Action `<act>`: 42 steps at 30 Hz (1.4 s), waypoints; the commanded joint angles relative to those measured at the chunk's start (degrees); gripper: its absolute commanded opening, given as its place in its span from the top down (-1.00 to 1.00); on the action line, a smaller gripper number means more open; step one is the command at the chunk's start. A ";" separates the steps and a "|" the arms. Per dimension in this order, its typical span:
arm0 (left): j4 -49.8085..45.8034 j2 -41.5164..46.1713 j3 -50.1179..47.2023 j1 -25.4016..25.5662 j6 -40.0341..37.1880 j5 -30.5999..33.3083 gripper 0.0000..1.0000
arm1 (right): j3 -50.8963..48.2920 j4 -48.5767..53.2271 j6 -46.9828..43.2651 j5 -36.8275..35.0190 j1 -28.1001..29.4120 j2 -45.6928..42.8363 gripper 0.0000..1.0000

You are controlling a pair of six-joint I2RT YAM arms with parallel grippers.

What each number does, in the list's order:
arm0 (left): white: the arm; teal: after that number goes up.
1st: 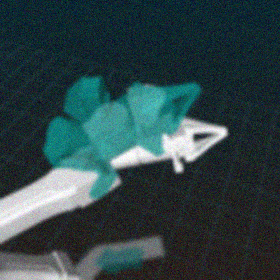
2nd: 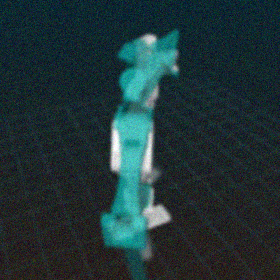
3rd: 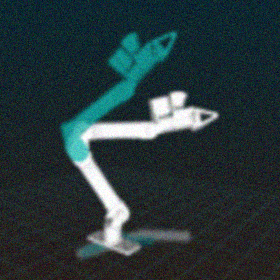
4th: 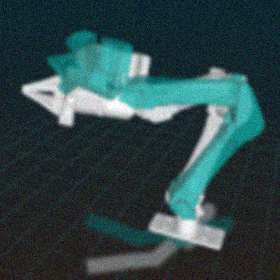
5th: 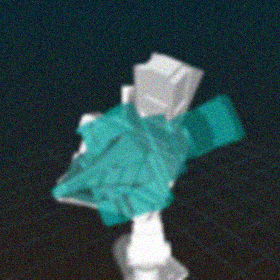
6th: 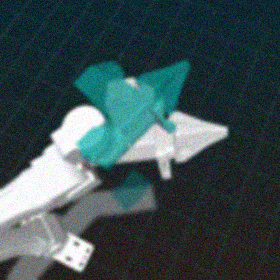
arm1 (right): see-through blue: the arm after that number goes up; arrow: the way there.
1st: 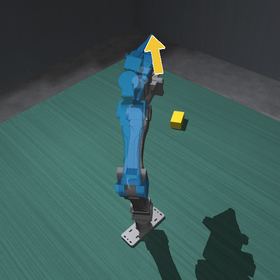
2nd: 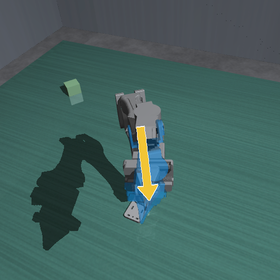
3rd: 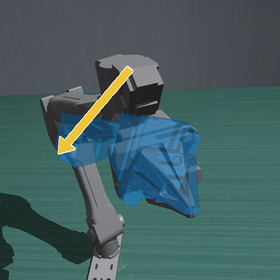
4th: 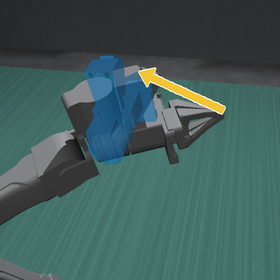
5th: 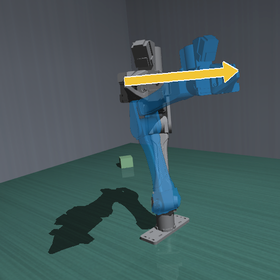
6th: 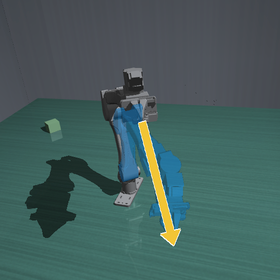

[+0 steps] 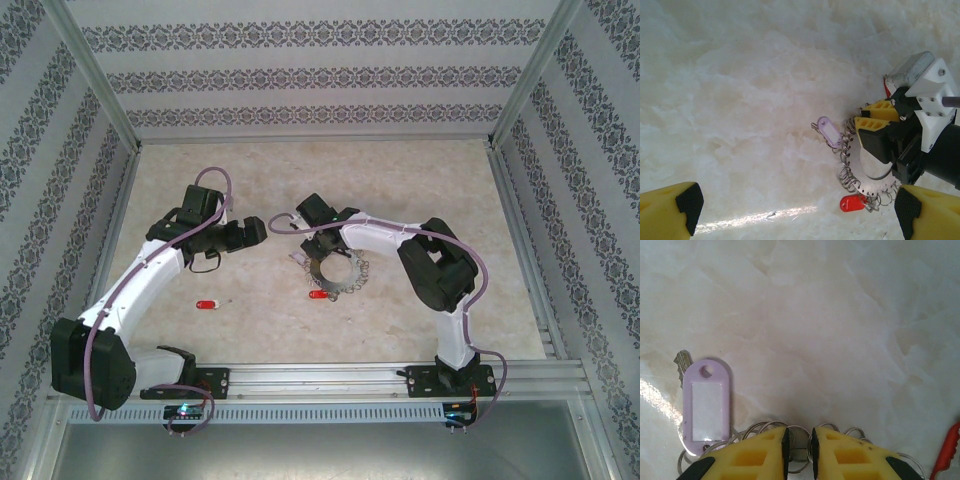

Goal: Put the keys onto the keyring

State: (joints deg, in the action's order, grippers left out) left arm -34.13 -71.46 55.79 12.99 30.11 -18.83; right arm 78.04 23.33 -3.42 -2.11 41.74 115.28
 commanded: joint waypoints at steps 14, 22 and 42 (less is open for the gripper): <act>-0.32 0.70 -1.44 -0.51 0.22 0.65 -0.99 | 1.13 2.51 -0.39 0.35 1.04 -2.37 0.68; -0.37 0.42 -1.39 -0.46 0.04 0.77 -0.99 | 2.94 4.33 -1.27 0.10 0.85 -0.25 0.64; -0.85 -0.49 -1.18 -0.47 -0.14 0.72 -0.99 | 3.96 5.57 -1.20 -1.15 0.69 1.68 0.52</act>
State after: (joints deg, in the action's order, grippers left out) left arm -34.11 -71.64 54.74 12.99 30.09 -18.81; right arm 80.75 27.51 -4.49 -2.13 42.24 116.09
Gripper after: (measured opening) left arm 0.994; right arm 0.236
